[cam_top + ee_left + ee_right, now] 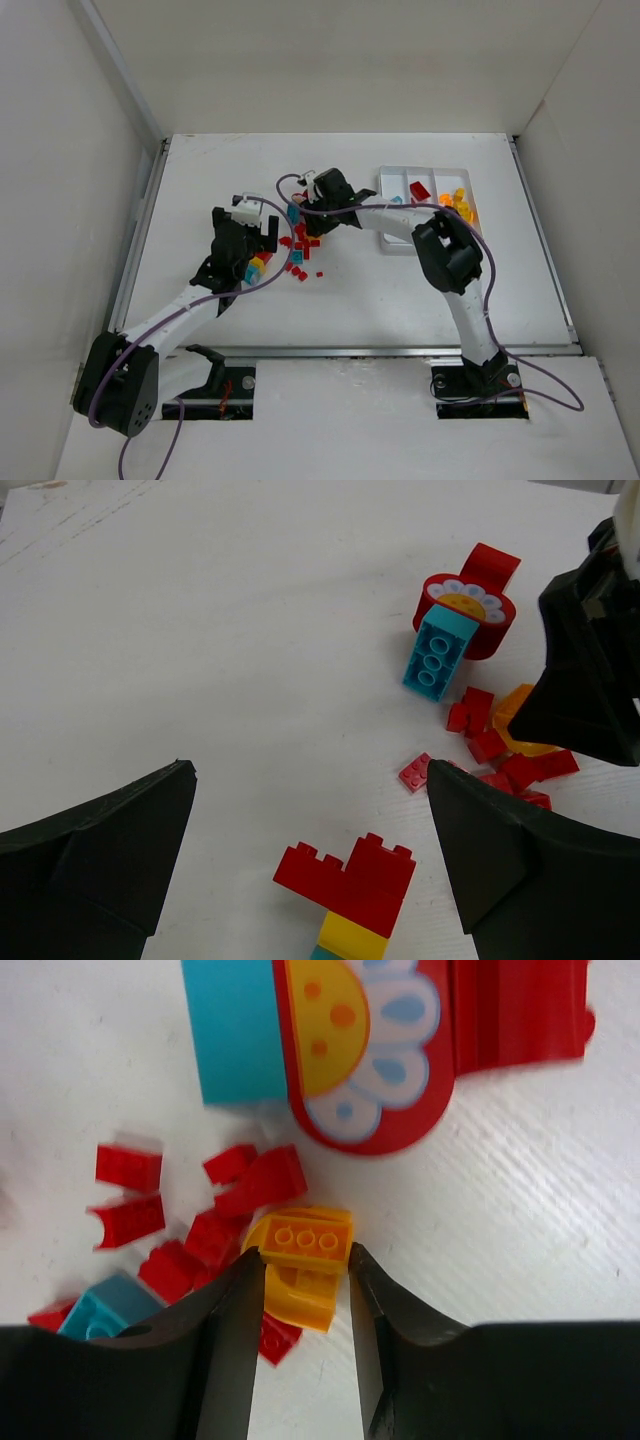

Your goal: Sort the legos into containers by color

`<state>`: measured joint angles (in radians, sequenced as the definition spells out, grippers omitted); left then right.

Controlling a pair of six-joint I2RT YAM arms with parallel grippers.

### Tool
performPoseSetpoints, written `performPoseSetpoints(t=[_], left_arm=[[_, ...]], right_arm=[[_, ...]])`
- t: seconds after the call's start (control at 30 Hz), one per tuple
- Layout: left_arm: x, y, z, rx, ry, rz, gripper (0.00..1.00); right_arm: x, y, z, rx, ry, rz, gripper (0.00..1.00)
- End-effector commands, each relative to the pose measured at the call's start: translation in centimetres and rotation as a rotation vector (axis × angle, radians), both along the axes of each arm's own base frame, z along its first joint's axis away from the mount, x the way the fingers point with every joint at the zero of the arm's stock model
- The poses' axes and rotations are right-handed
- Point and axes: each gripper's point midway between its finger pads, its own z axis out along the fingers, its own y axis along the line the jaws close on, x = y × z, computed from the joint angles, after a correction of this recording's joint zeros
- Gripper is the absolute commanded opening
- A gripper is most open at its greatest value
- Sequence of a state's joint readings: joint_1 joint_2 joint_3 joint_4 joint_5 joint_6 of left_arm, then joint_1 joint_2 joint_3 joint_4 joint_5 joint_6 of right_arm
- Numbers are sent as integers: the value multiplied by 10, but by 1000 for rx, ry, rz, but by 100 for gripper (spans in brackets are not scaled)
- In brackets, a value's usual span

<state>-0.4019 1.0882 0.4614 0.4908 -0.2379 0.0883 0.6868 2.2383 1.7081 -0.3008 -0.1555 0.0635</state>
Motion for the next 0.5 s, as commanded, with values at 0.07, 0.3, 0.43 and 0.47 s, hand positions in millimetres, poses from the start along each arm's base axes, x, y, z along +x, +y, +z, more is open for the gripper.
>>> performPoseSetpoints(t=[0.07,0.3,0.43,0.47], left_arm=[[-3,-8,10,-20,-43,-55,100],[-17,-65,18,34,-88,-447,100],[-15,-74,19,33,-85,-496,100],[-15,-74,19,33,-85,-497,100]], right_arm=[[7,-14,86,205,-106,-12,20],[-7,-57,130,262,-156,44,18],[-9,-76,140,260,-179,24,16],[-9,-76,140,260,-180,24,16]])
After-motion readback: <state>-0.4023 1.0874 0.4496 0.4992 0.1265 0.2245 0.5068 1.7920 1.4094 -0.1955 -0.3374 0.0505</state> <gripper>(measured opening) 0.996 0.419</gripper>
